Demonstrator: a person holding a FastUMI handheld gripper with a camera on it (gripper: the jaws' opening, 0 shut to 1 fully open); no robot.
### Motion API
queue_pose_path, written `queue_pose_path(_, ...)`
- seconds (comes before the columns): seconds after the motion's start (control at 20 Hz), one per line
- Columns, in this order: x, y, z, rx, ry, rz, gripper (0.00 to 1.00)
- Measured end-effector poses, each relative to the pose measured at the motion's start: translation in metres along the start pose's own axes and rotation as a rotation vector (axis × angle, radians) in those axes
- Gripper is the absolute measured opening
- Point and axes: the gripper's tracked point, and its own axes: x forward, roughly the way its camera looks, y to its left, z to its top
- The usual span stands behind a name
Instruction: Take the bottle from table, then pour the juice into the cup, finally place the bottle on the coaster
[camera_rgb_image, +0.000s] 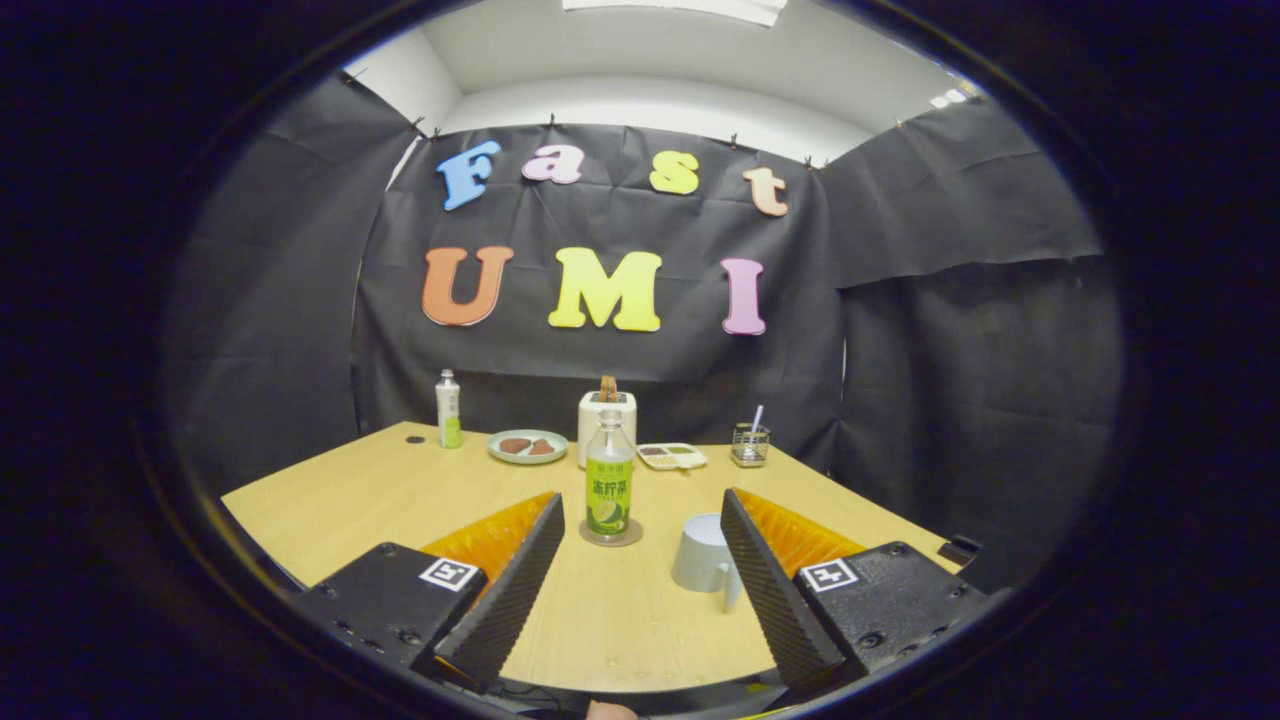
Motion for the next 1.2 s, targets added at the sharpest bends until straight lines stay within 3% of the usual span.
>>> queue_pose_path(0.5, -0.030, -0.040, 0.007, 0.056, -0.041, -0.014, 1.00)
queue_pose_path(0.7, -0.024, -0.028, -0.003, 0.088, 0.008, 0.062, 1.00)
queue_pose_path(0.95, -0.011, -0.029, -0.007, 0.010, -0.006, 0.047, 1.00)
queue_pose_path(1.2, -0.008, -0.028, -0.008, 0.046, -0.014, 0.072, 1.00)
